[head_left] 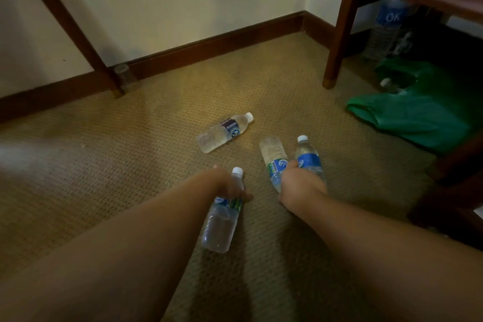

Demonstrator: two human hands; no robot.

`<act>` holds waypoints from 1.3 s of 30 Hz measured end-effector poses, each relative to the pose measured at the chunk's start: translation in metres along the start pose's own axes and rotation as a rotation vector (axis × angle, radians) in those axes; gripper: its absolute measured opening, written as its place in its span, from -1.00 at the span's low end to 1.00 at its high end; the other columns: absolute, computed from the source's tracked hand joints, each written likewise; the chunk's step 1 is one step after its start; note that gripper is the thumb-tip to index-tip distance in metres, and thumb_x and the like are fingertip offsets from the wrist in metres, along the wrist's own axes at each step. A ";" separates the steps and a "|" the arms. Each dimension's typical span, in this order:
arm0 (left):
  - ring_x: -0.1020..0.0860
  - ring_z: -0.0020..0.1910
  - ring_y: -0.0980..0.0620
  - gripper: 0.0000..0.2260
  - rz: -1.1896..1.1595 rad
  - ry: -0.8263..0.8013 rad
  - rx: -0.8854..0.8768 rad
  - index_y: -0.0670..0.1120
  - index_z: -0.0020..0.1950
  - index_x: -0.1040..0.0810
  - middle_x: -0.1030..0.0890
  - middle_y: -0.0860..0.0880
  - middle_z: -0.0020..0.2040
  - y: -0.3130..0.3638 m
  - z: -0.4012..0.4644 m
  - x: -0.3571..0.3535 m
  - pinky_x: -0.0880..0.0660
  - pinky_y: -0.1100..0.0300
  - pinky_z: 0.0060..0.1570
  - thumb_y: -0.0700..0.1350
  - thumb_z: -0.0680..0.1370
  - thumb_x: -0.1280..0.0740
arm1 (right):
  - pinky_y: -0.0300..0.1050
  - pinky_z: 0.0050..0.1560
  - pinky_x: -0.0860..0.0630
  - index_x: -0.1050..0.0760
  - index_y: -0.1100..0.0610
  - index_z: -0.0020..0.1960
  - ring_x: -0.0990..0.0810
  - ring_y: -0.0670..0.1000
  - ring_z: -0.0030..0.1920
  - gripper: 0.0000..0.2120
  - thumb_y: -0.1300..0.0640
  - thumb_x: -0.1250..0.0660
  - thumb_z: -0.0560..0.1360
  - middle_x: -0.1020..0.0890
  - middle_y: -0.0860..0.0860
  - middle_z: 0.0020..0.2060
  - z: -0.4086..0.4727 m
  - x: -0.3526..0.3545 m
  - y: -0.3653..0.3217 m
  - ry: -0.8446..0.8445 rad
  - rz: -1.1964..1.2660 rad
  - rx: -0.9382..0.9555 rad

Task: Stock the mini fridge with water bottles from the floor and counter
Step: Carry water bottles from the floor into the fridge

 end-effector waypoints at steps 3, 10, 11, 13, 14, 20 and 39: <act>-0.49 0.35 -0.16 -0.20 -0.057 0.135 -0.033 -0.12 0.54 -0.29 -0.43 -0.17 0.46 0.010 0.006 0.000 -0.48 0.01 0.23 0.32 0.47 -0.40 | 0.00 0.15 -0.54 -0.22 0.25 0.51 -0.61 0.15 0.27 -0.38 0.02 -0.37 0.58 -0.59 0.16 0.29 -0.007 0.019 0.002 -0.009 -0.018 0.063; -0.60 0.11 -0.06 -0.66 0.136 0.109 -0.205 -0.05 0.28 -0.57 -0.63 -0.09 0.15 0.054 -0.012 0.013 -0.57 -0.03 0.18 0.08 0.58 -0.34 | -0.06 0.01 -0.52 -0.59 0.11 0.23 -0.59 0.12 0.12 -0.71 -0.01 -0.35 0.57 -0.59 0.07 0.11 -0.034 0.114 0.027 0.113 0.048 0.304; -0.60 0.14 -0.07 -0.67 0.174 0.129 -0.256 -0.06 0.28 -0.57 -0.63 -0.09 0.17 0.068 -0.019 0.024 -0.55 -0.02 0.19 0.08 0.60 -0.32 | -0.04 0.03 -0.52 -0.58 0.07 0.24 -0.57 0.09 0.12 -0.71 -0.03 -0.35 0.57 -0.56 0.04 0.10 -0.041 0.122 0.037 0.114 0.100 0.331; -0.57 0.17 -0.07 -0.65 0.164 0.200 -0.347 -0.09 0.29 -0.53 -0.60 -0.10 0.22 0.091 -0.039 0.048 -0.52 0.05 0.18 0.10 0.62 -0.30 | -0.08 0.03 -0.50 -0.56 -0.02 0.23 -0.53 0.01 0.11 -0.73 -0.06 -0.37 0.57 -0.50 -0.06 0.06 -0.059 0.135 0.054 0.091 0.203 0.396; -0.56 0.17 -0.06 -0.65 0.135 0.213 -0.394 -0.06 0.28 -0.51 -0.58 -0.11 0.24 0.102 -0.048 0.059 -0.50 0.07 0.15 0.13 0.61 -0.31 | -0.11 0.00 -0.48 -0.56 -0.06 0.20 -0.52 -0.01 0.09 -0.76 -0.07 -0.38 0.56 -0.47 -0.11 0.02 -0.069 0.141 0.060 0.083 0.234 0.432; -0.58 -0.25 0.23 -0.68 0.241 0.356 -0.752 0.07 0.05 -0.38 -0.59 0.10 -0.21 0.164 -0.105 0.109 -0.39 0.38 -0.33 0.29 0.56 -0.28 | -0.06 -0.01 -0.55 -0.51 -0.17 0.02 -0.48 -0.14 -0.05 -0.90 -0.09 -0.38 0.53 -0.43 -0.15 -0.06 -0.137 0.191 0.103 0.060 0.274 0.527; -0.55 -0.30 0.26 -0.81 0.302 0.555 -1.432 0.21 -0.05 -0.42 -0.57 0.18 -0.32 0.338 -0.359 0.106 -0.50 0.19 -0.32 0.30 0.54 -0.20 | -0.38 -0.16 -0.43 -0.66 -0.15 0.01 -0.58 -0.08 -0.16 -0.81 0.03 -0.54 0.42 -0.57 -0.12 -0.16 -0.325 0.245 0.389 0.802 0.728 -0.203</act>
Point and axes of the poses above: each hand's wrist, its own z-axis towards the middle knuckle, its own x-axis out of the back of the hand, y = z × x, the point moved 10 cm from there along z, towards the middle knuckle
